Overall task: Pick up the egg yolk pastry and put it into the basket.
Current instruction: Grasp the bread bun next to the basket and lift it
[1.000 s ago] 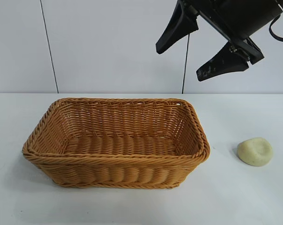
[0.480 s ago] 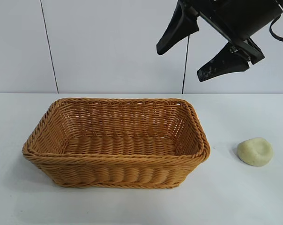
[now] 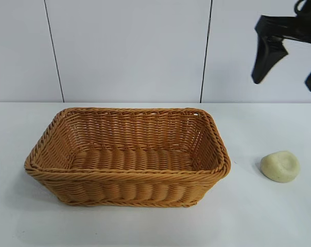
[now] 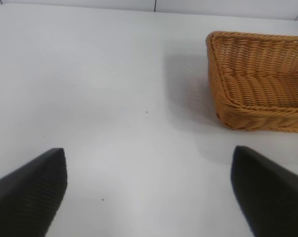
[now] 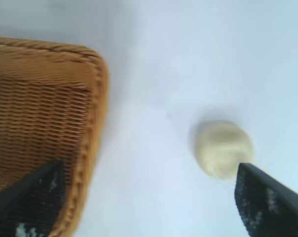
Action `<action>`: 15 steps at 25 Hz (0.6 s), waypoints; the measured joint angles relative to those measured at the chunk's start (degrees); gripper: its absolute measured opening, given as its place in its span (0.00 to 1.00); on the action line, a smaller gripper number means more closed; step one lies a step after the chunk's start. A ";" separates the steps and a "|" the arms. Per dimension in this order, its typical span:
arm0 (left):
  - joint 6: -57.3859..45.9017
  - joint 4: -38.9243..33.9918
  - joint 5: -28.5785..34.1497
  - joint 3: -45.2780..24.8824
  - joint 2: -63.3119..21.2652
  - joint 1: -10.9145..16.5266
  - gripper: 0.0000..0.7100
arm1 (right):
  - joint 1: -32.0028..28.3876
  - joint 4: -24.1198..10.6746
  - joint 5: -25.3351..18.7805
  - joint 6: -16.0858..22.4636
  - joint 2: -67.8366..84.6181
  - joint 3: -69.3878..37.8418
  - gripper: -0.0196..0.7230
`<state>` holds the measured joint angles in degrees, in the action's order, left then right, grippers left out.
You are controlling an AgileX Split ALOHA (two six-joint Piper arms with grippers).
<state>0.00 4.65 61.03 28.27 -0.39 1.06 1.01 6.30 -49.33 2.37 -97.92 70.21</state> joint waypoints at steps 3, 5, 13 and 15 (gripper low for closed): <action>0.00 0.00 0.00 0.00 0.00 0.00 0.98 | 0.00 -0.07 2.73 0.00 -5.05 0.00 0.89; 0.00 0.00 0.00 0.00 0.00 0.00 0.98 | 0.00 -0.07 4.74 0.00 -8.48 0.04 0.89; 0.00 0.00 0.00 0.00 0.00 0.00 0.98 | 0.00 0.24 7.97 0.00 -19.46 0.04 0.89; 0.00 0.00 0.00 0.00 0.00 0.00 0.98 | 0.00 0.24 8.52 0.00 -19.98 0.04 0.89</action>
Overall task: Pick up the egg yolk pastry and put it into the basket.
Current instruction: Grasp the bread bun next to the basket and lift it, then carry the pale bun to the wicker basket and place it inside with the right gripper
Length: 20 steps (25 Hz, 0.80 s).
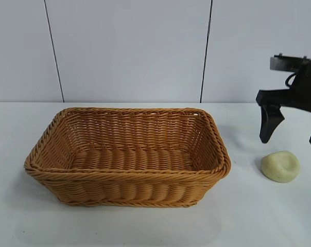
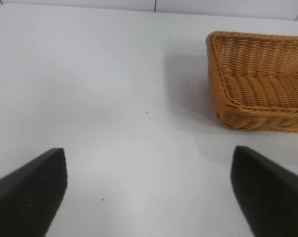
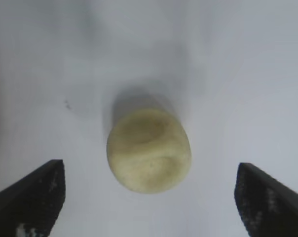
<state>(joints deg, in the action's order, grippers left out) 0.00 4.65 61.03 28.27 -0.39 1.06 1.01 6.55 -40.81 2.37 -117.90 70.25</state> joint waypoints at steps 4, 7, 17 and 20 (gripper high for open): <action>0.00 0.00 0.00 0.00 0.00 0.00 0.98 | 0.00 0.12 0.55 0.00 0.06 0.03 0.75; 0.00 0.00 0.00 0.00 0.00 0.00 0.98 | 0.00 0.50 0.55 0.00 0.06 0.07 0.46; 0.00 0.00 0.00 0.00 0.00 0.00 0.98 | 0.00 0.49 -3.94 -0.41 5.94 2.31 0.24; 0.00 0.00 0.00 0.00 0.00 0.00 0.98 | 0.00 0.44 -8.50 -0.46 9.49 6.78 0.24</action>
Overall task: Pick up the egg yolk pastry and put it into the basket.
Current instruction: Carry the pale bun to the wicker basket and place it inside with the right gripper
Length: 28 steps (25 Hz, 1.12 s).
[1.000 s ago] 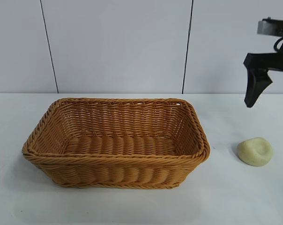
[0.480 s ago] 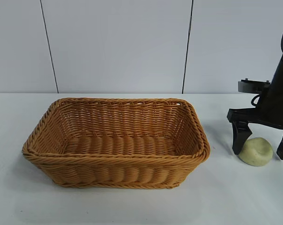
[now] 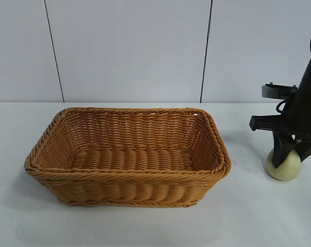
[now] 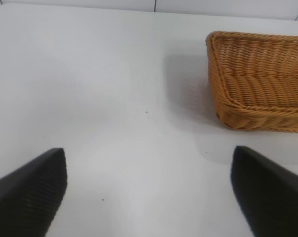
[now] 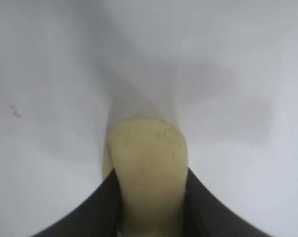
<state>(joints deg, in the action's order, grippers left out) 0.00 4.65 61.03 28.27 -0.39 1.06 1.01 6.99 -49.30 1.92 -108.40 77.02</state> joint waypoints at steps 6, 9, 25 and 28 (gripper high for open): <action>0.00 0.00 0.00 0.00 0.00 0.00 0.98 | 1.48 -0.26 -6.61 0.00 2.40 8.30 0.24; 0.00 0.00 0.00 0.00 0.00 0.00 0.98 | 5.18 -0.32 -7.08 0.00 2.40 9.69 0.24; 0.00 0.00 0.00 0.00 0.00 0.00 0.98 | 33.09 2.17 3.91 4.29 -1.68 10.27 0.24; 0.00 0.00 0.00 0.00 0.00 0.00 0.98 | 34.79 2.23 8.37 4.77 -5.35 10.31 0.24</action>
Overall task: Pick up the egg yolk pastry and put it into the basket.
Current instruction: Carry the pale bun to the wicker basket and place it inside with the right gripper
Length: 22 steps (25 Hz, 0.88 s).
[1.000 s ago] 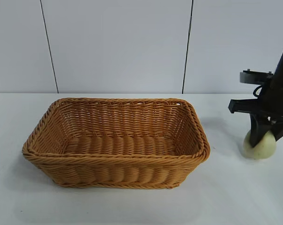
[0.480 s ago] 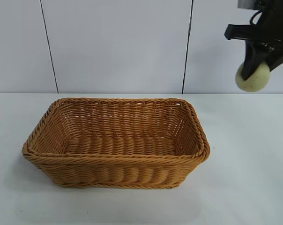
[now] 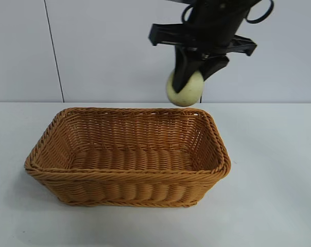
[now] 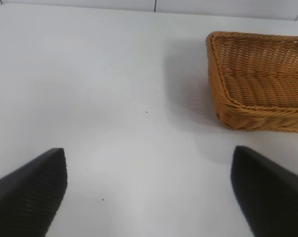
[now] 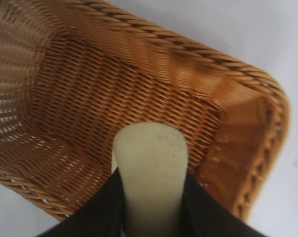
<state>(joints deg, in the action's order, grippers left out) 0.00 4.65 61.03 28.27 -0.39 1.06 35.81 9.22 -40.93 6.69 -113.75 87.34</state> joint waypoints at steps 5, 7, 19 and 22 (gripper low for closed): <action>0.00 0.00 0.00 0.00 0.00 0.00 0.98 | -0.04 -0.06 2.98 1.86 -5.38 0.00 0.24; 0.00 0.00 0.00 0.00 0.00 0.00 0.98 | -0.04 -0.06 3.04 2.26 -7.93 0.00 0.24; 0.00 0.00 0.00 0.00 0.00 0.00 0.98 | -0.04 -2.77 -10.76 0.39 -9.55 10.50 0.85; 0.00 0.00 0.00 0.00 0.00 0.00 0.98 | -0.04 -7.00 -19.22 1.55 -9.55 17.85 0.86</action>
<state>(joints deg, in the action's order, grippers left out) 0.00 4.65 61.03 28.27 -0.39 1.06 35.76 2.22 -60.16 8.24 -123.30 105.19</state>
